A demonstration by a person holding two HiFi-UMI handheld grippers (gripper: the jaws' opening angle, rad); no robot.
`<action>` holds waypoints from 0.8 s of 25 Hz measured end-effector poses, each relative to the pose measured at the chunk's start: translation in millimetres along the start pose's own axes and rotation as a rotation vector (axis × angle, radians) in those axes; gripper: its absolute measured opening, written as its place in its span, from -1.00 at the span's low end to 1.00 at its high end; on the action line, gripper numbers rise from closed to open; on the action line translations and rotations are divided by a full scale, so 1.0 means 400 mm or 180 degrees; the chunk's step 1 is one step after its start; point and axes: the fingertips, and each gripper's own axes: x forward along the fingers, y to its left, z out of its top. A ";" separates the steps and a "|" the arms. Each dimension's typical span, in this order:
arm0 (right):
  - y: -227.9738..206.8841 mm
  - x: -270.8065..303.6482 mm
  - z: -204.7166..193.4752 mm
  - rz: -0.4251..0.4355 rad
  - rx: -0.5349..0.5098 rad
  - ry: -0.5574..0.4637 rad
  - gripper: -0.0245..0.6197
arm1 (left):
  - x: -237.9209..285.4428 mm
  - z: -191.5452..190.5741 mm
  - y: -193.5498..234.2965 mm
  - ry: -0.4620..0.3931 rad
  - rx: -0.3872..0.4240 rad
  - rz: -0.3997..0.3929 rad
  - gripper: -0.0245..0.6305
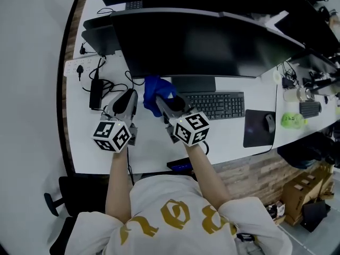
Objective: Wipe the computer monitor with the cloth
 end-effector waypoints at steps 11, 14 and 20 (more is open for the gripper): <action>-0.102 -0.302 0.118 -0.0750 -0.0410 -0.0114 -0.42 | -0.019 0.060 -0.251 -0.0300 0.0262 0.0101 -0.81; -0.107 -0.366 0.142 -0.0767 -0.0434 -0.0228 -0.42 | -0.034 0.057 -0.301 -0.0335 0.0306 0.0130 -0.81; -0.101 -0.441 0.161 -0.0716 -0.0436 -0.0416 -0.43 | -0.056 0.042 -0.365 -0.0373 0.0329 0.0100 -0.81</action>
